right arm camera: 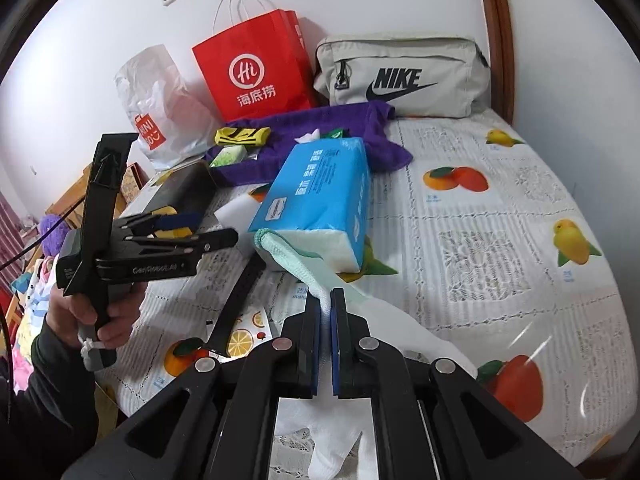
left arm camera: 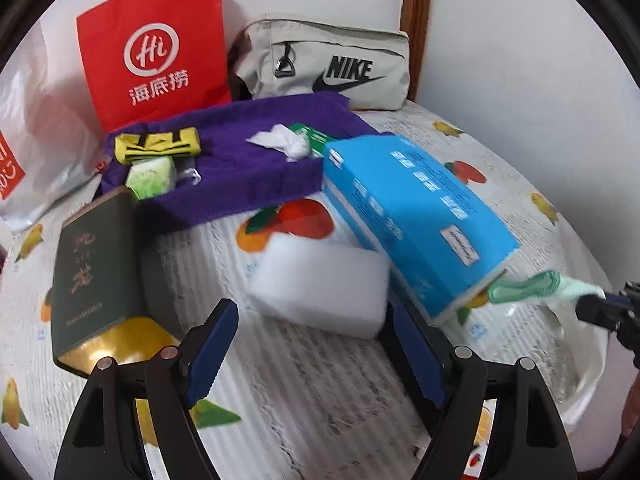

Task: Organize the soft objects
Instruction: 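Close the left gripper on the white sponge block while the right holds the glove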

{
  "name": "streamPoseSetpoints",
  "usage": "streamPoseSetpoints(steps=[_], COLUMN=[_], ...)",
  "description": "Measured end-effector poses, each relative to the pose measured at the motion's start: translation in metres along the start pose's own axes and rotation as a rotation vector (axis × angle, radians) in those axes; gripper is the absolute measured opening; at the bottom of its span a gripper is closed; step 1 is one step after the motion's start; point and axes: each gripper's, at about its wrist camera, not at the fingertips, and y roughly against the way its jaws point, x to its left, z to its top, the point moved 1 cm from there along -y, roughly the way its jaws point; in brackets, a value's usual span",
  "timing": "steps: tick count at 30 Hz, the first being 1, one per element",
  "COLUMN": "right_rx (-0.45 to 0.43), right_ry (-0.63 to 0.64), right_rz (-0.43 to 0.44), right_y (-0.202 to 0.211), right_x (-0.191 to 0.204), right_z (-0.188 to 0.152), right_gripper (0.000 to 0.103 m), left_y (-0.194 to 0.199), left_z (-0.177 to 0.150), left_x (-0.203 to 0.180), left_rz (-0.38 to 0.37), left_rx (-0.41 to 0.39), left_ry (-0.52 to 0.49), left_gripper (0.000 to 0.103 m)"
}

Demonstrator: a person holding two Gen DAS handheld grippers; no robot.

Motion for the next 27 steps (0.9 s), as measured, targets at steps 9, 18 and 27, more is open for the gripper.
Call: streamPoseSetpoints(steps=[9, 18, 27], right_rx=[0.101, 0.098, 0.034], right_ry=[0.017, 0.062, 0.046], right_rz=[0.036, 0.021, -0.035], right_y=[-0.041, -0.035, -0.023], right_x=[0.005, 0.008, -0.002], right_z=[-0.012, -0.017, -0.012], right_gripper=[0.007, 0.051, 0.070], left_y=[-0.020, -0.024, -0.029], left_z=[0.009, 0.004, 0.005], left_x=[0.004, 0.001, 0.003], left_rz=[-0.033, -0.084, -0.073], left_rx=[0.024, 0.056, 0.057], left_ry=[0.010, -0.012, 0.002], left_gripper=[0.085, 0.086, 0.086])
